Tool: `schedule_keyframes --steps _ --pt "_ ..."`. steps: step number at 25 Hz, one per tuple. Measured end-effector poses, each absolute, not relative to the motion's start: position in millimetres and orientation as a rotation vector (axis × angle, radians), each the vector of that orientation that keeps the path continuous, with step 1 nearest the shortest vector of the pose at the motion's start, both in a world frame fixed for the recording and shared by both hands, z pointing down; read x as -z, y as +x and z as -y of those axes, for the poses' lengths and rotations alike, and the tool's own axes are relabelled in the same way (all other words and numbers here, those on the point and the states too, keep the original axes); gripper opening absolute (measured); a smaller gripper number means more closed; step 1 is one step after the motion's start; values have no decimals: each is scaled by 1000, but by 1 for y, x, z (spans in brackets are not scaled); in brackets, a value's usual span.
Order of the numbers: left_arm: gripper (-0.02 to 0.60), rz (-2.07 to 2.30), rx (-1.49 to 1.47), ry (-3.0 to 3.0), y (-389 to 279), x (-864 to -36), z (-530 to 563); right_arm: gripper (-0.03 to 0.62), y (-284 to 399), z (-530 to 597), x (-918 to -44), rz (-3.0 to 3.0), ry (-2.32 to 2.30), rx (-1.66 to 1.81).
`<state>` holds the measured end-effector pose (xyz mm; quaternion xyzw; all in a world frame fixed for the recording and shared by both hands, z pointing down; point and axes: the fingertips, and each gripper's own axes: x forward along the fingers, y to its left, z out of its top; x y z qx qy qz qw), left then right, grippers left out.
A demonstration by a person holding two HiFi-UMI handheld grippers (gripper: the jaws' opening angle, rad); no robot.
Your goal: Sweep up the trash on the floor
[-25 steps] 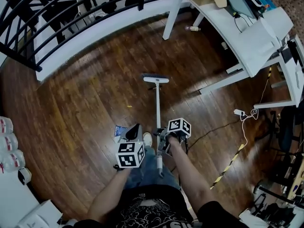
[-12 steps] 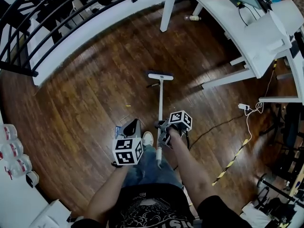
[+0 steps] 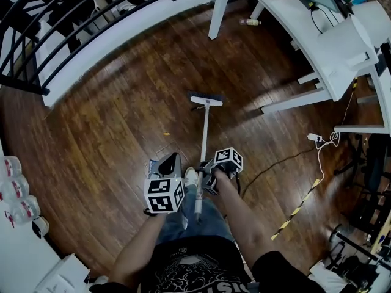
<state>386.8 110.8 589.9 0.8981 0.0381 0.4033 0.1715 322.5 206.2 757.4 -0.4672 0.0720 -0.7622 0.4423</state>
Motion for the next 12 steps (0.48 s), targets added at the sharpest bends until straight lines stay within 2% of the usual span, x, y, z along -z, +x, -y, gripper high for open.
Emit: schedule_keyframes --steps 12 --pt "5 -1 -1136 2530 313 -589 -60 58 238 -170 -750 -213 -1082 2033"
